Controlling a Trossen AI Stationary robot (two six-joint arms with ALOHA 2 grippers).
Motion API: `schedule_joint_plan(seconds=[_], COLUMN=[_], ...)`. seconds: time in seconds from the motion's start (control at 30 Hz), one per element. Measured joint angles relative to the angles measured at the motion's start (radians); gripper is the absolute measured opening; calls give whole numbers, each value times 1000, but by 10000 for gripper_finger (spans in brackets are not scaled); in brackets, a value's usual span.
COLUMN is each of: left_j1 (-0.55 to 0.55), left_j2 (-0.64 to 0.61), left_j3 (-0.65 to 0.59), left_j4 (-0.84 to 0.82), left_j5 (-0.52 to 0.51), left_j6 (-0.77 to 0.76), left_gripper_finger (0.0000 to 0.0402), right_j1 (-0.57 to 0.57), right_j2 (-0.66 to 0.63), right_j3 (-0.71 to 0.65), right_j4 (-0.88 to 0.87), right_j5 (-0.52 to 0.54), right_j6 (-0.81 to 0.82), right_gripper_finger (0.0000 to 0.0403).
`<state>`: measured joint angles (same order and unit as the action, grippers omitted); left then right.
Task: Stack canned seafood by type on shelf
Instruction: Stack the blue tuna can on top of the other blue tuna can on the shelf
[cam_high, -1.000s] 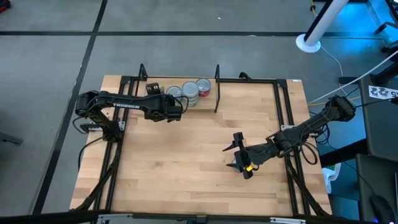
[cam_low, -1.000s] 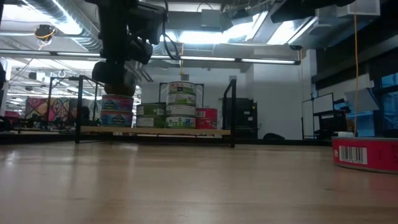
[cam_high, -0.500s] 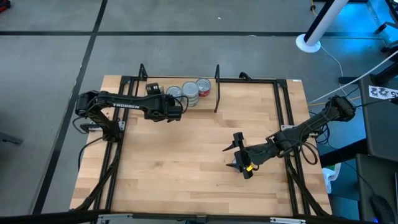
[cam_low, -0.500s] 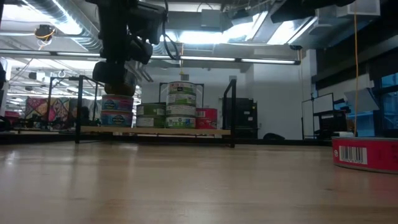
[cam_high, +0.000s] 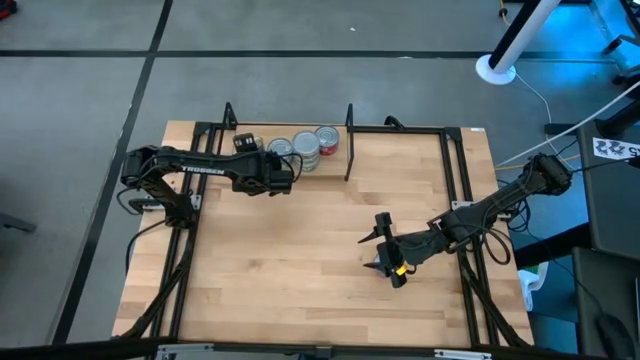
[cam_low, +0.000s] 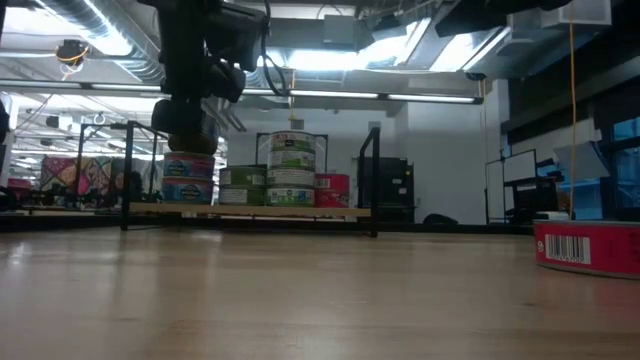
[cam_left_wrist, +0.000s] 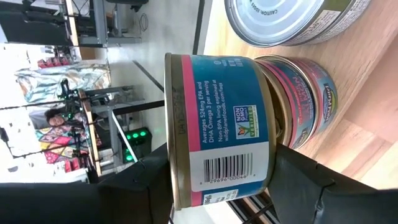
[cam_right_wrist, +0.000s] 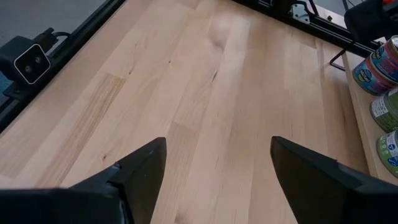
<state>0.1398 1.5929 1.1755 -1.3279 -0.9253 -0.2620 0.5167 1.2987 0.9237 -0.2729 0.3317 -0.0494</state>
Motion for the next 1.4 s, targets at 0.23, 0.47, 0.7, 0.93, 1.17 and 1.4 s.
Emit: schedule_joint_plan(seconds=[0.23, 0.47, 0.7, 0.93, 1.17, 1.4], left_j1=[17, 17, 38, 51, 43, 44], left_j2=[1, 1, 1, 1, 1, 1], left_j3=[0, -1, -1, 0, 0, -1], left_j4=[-3, 4, 0, -2, -3, -4], left_j5=[-10, -14, 0, 10, 12, 26], left_j6=[-36, -50, -47, -46, -29, -7], left_gripper_finger=[208, 208, 208, 208, 208, 242], right_j1=[0, 0, 0, 0, 0, 0], right_j2=[0, 0, 0, 0, 0, 0], right_j3=[0, 0, 0, 0, 0, 0], right_j4=[0, 0, 0, 0, 0, 0], right_j5=[-1, -2, -2, -2, -2, -2], right_j6=[0, 0, 0, 0, 0, 0], right_gripper_finger=[289, 289, 289, 289, 289, 289])
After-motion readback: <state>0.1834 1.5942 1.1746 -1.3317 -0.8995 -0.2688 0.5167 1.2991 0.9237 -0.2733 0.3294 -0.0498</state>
